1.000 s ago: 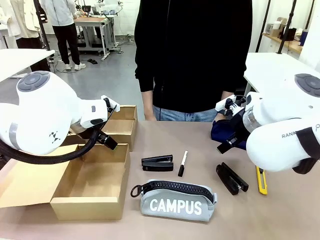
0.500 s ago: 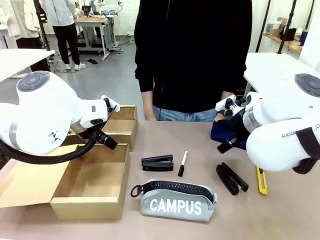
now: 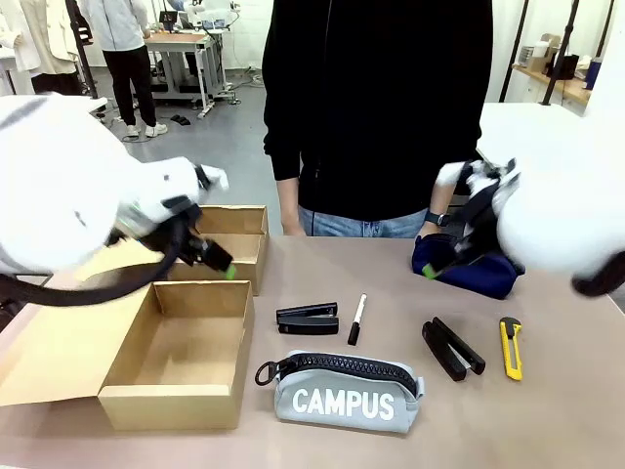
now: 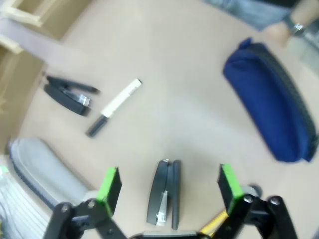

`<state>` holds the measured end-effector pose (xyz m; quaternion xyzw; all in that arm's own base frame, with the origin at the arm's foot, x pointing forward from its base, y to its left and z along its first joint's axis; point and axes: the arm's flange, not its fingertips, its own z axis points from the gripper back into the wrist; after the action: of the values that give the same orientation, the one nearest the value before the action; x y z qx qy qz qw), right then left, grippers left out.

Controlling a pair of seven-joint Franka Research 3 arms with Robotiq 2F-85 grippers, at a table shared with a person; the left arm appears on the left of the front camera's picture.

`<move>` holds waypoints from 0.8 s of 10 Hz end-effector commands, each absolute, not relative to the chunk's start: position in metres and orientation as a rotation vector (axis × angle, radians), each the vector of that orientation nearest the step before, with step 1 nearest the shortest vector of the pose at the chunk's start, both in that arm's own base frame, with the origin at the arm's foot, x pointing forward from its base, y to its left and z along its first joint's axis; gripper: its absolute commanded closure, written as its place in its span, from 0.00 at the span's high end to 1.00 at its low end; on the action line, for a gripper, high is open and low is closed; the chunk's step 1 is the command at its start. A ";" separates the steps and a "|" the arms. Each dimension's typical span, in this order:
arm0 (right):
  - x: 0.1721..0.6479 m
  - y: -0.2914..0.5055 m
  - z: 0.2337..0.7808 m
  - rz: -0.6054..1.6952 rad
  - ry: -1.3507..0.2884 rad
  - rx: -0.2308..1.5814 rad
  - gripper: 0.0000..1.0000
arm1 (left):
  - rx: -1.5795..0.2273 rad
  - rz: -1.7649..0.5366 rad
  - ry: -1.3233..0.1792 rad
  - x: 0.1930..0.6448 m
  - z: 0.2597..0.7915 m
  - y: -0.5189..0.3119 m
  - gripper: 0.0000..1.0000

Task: Place items inside the box.
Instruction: Pick up a Pencil pouch or Stapler and place it inside the Mailer Box closest to the robot.

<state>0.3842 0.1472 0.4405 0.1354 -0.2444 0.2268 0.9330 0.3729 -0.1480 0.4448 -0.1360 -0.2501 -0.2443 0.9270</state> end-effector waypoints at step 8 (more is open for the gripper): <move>0.222 -0.169 0.460 -0.291 -0.765 1.042 1.00 | -1.259 0.342 -0.792 0.255 0.412 0.175 1.00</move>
<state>0.2482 -0.2128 0.5164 0.4726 -0.3389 -0.1306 0.8030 0.2736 0.2165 0.4703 -0.5454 -0.3458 0.1371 0.7511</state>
